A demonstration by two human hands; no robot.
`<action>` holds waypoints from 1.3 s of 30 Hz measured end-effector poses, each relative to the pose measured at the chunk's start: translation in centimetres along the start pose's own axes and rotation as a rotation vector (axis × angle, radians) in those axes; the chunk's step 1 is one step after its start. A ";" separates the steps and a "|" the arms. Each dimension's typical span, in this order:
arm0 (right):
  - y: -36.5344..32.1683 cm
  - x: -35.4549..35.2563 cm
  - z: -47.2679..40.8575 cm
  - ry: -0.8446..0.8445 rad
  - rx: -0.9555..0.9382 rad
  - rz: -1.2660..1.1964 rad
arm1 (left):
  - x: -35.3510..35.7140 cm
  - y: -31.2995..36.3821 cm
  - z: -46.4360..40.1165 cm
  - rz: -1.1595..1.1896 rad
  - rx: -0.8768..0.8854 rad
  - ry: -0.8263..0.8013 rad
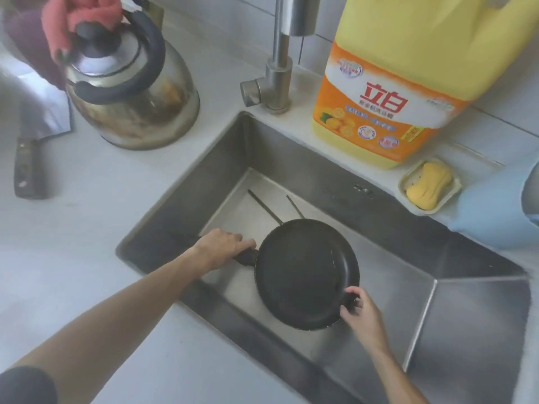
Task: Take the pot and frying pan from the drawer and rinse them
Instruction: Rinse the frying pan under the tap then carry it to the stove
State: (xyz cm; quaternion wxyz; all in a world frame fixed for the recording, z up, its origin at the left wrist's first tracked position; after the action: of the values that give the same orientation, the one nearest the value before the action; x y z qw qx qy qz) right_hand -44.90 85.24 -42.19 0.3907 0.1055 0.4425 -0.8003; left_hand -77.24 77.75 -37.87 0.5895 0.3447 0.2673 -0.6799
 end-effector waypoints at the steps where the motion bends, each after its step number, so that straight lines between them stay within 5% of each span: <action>1: 0.3 0.1 0.1 0.002 0.004 0.006 | 0.2 0.0 0.0 0.054 0.012 -0.050; 4: 0.1 -0.2 -0.1 0.026 0.004 0.049 | -3.3 -0.9 1.3 0.335 -0.023 -0.002; 8: -0.4 -0.3 -0.3 0.024 0.018 0.122 | -14.9 -6.5 6.6 0.702 -0.279 0.826; 10: -0.5 -0.2 -0.4 0.033 0.012 0.143 | -18.9 -9.2 8.0 0.768 -0.341 1.037; 19: -0.1 -0.2 -0.3 0.015 0.013 0.167 | -24.4 -11.5 5.2 0.507 -0.346 1.005; 29: -1.4 -0.6 0.0 -0.050 0.030 0.232 | -17.7 -9.9 7.9 0.727 -0.374 1.113; 31: -1.8 -0.7 0.1 -0.060 0.036 0.219 | -12.9 -8.1 7.0 0.671 -0.353 0.876; 35: -1.8 -1.3 -0.2 -0.041 0.060 0.186 | -0.7 -3.3 3.4 0.351 -0.122 -0.206; 37: -1.9 -1.4 -0.4 -0.051 0.073 0.164 | 1.7 -2.5 2.8 0.325 -0.094 -0.372; 39: -1.9 -1.4 -0.7 -0.072 0.080 0.156 | 1.9 -2.1 2.2 0.275 -0.140 -0.318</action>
State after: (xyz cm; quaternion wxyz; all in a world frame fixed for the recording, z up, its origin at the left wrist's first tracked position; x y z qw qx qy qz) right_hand -45.46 87.11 -40.68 0.4630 0.1262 0.3862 -0.7877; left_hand -79.76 75.23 -38.15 0.7340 0.2246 0.1679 -0.6186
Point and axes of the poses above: each hand's wrist, its own z-axis away from the middle knuckle, its own x-axis out of the palm, y = z × x, the point moved 7 cm from there along -z, towards the middle knuckle, and after that the axes turned 6 degrees about x, right-handed, at the moved point
